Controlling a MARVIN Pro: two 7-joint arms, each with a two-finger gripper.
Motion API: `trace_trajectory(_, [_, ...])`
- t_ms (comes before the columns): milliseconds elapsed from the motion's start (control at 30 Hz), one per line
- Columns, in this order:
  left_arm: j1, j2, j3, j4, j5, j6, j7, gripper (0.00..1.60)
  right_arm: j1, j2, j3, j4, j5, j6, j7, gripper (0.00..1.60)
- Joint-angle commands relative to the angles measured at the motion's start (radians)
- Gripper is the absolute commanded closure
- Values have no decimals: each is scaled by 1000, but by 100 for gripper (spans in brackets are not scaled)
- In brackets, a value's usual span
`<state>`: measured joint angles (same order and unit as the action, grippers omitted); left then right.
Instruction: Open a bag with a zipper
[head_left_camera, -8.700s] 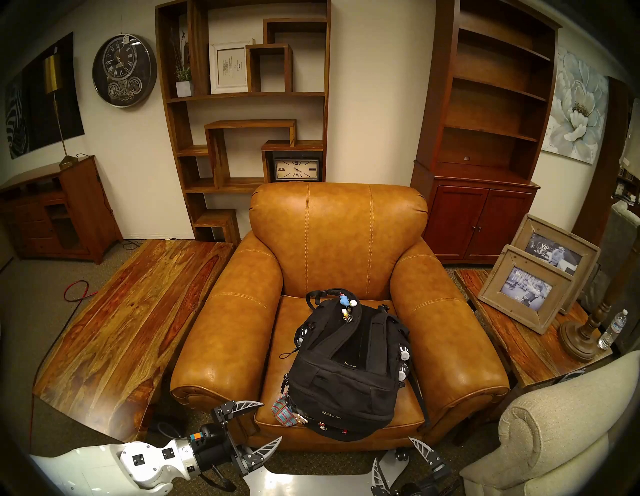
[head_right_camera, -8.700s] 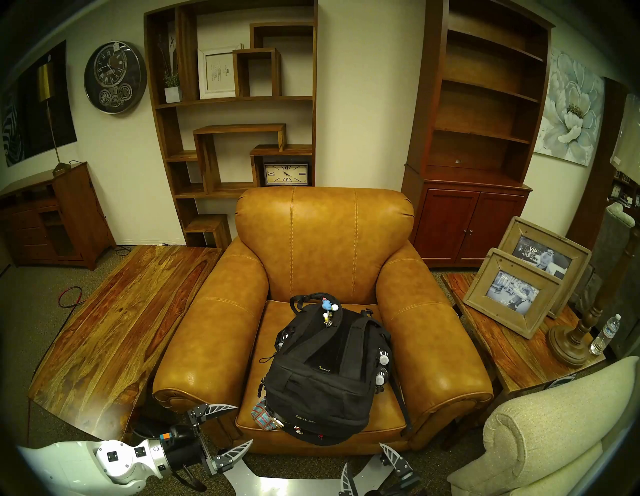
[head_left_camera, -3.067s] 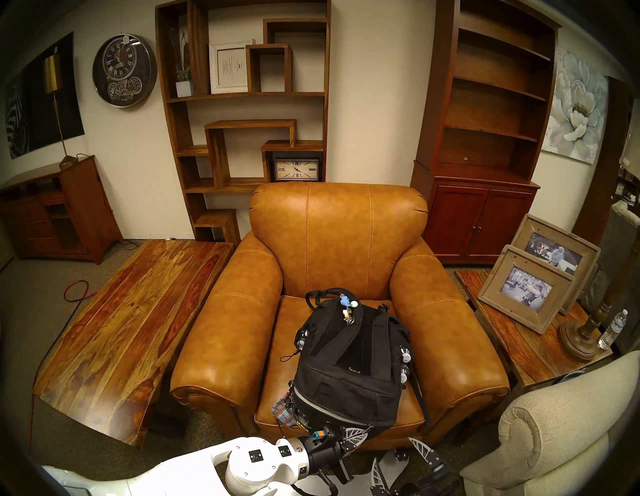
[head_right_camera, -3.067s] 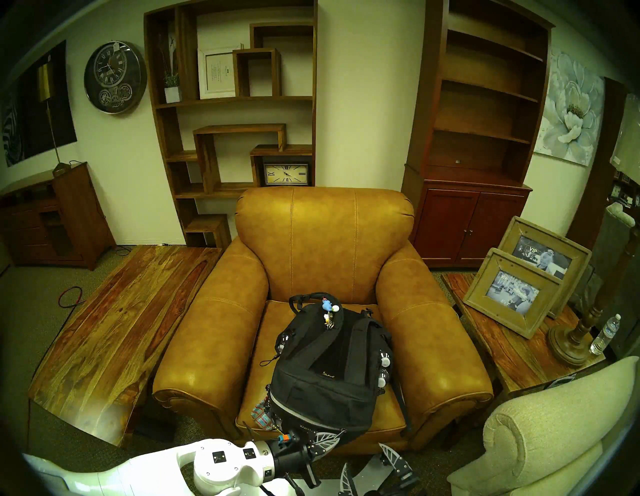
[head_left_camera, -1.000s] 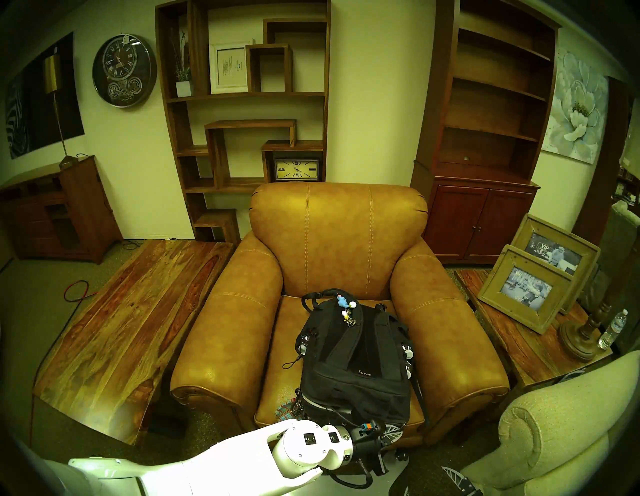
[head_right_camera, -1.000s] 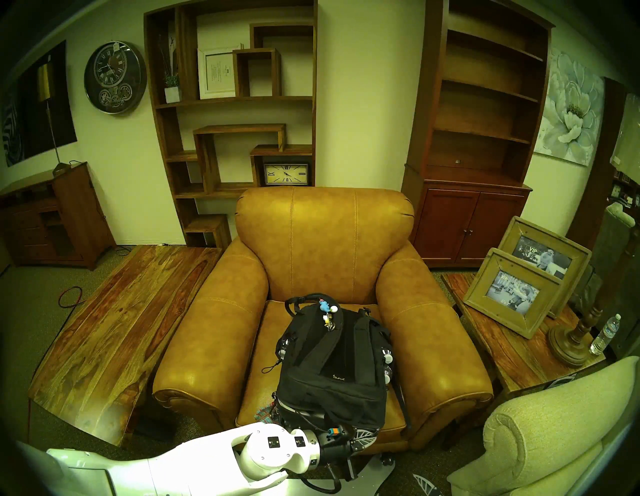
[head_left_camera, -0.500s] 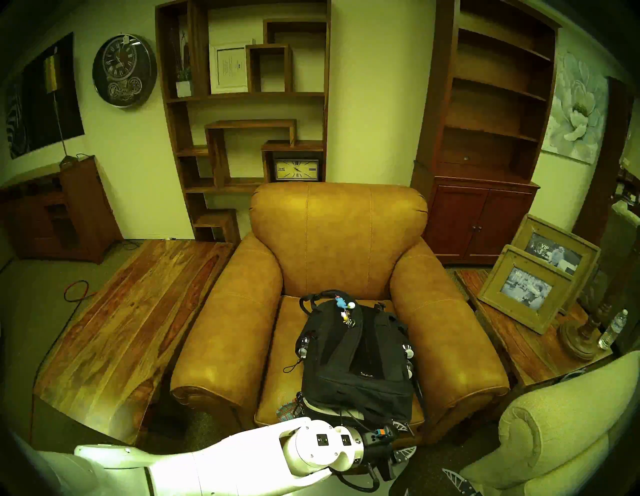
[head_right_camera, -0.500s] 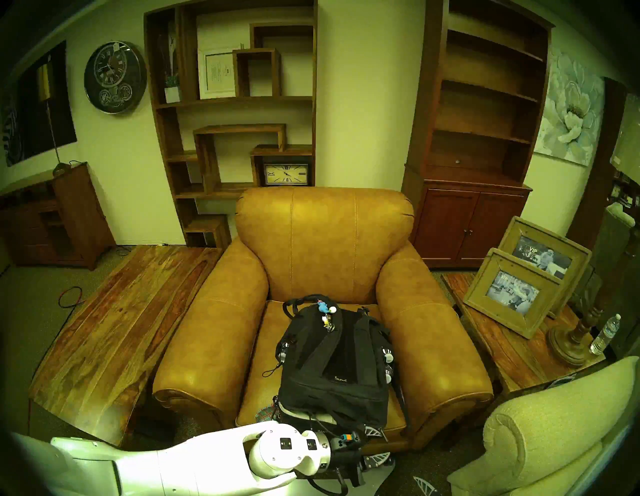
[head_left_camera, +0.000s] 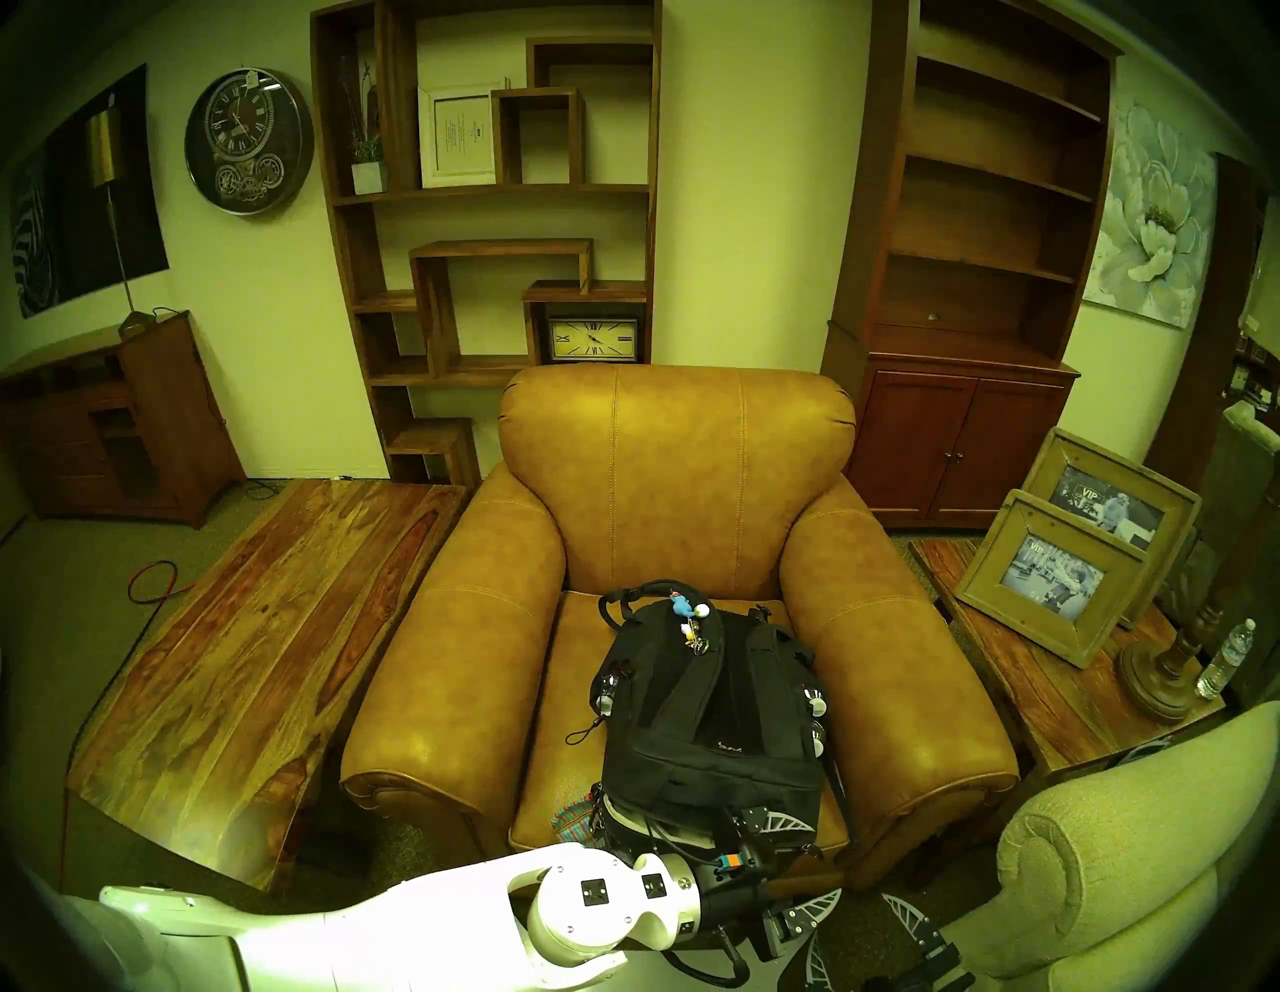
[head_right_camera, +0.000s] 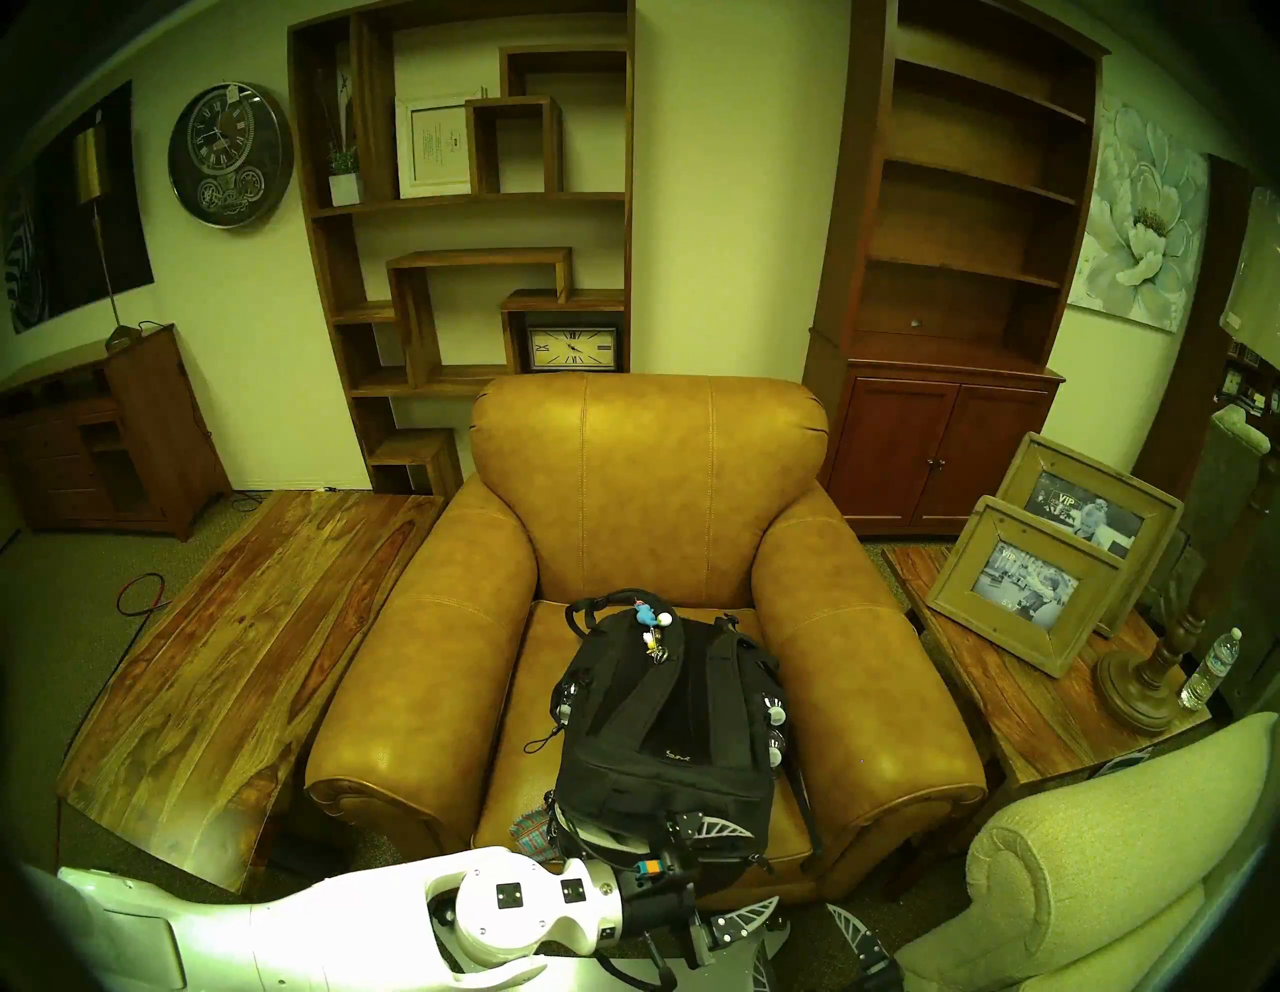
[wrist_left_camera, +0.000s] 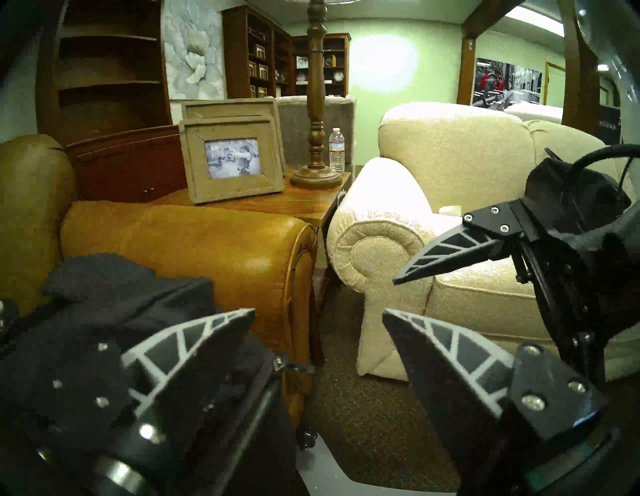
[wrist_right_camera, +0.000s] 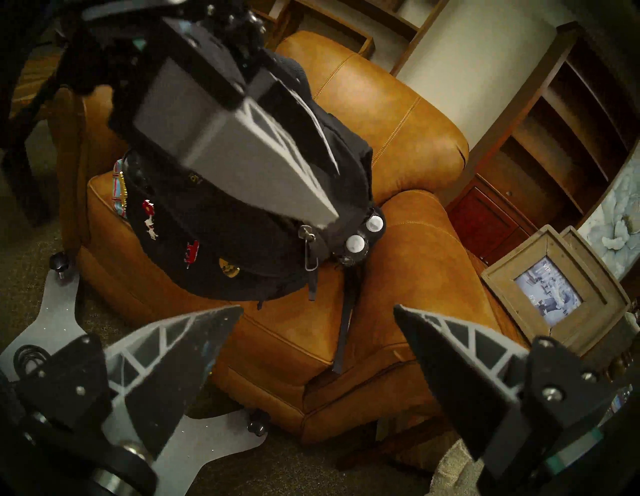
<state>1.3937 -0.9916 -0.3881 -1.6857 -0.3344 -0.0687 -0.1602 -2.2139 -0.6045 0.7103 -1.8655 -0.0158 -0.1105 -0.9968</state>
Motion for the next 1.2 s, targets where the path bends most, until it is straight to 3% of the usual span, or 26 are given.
trace_trajectory(0, [73, 112, -100, -52, -8, -58, 29, 9, 61, -10, 26, 2, 11, 1, 43, 0])
trace_trajectory(300, [199, 243, -178, -98, -33, -130, 46, 8, 130, -39, 46, 34, 44, 17, 159, 0])
trace_trajectory(333, [199, 233, -182, -85, -36, -137, 51, 8, 137, -42, 48, 40, 47, 18, 171, 0])
trace_trajectory(367, [225, 270, -196, -108, -41, -151, 57, 7, 144, -46, 50, 46, 51, 19, 184, 0])
trace_trajectory(400, [219, 254, -197, -89, -42, -155, 59, 8, 150, -49, 52, 51, 54, 20, 195, 0])
trace_trajectory(433, [249, 291, -214, -113, -45, -171, 65, 8, 156, -51, 53, 55, 58, 20, 208, 0])
trace_trajectory(533, [267, 302, -231, -111, -50, -190, 75, 6, 167, -57, 55, 64, 64, 21, 231, 0])
trace_trajectory(600, [296, 345, -248, -133, -59, -219, 85, 8, 179, -64, 57, 74, 73, 21, 256, 11])
trace_trajectory(633, [285, 320, -247, -109, -59, -225, 86, 9, 184, -67, 58, 77, 76, 21, 266, 14])
trace_trajectory(700, [348, 383, -287, -148, -71, -276, 106, 9, 204, -84, 57, 95, 89, 18, 310, 21])
trace_trajectory(733, [348, 383, -287, -148, -71, -276, 106, 9, 204, -84, 57, 95, 89, 18, 310, 21])
trace_trajectory(833, [380, 417, -307, -162, -83, -326, 122, 10, 224, -104, 54, 117, 100, 15, 351, 59])
trace_trajectory(900, [398, 435, -318, -173, -87, -342, 128, 12, 228, -108, 54, 122, 102, 13, 361, 58])
trace_trajectory(933, [422, 460, -329, -182, -96, -375, 141, 11, 237, -116, 54, 133, 107, 7, 381, 67])
trace_trajectory(967, [438, 488, -333, -196, -106, -388, 153, 11, 239, -118, 55, 137, 108, 5, 386, 67])
trace_trajectory(1033, [425, 464, -329, -172, -106, -386, 154, 13, 242, -121, 55, 140, 109, 4, 392, 73])
trace_trajectory(1067, [454, 527, -332, -207, -121, -419, 173, 13, 245, -123, 55, 144, 110, 6, 399, 76])
trace_trajectory(1133, [476, 516, -351, -193, -120, -442, 178, 16, 249, -127, 55, 150, 111, 5, 409, 72])
trace_trajectory(1167, [492, 537, -353, -198, -129, -456, 191, 16, 243, -125, 55, 153, 110, 2, 407, 82])
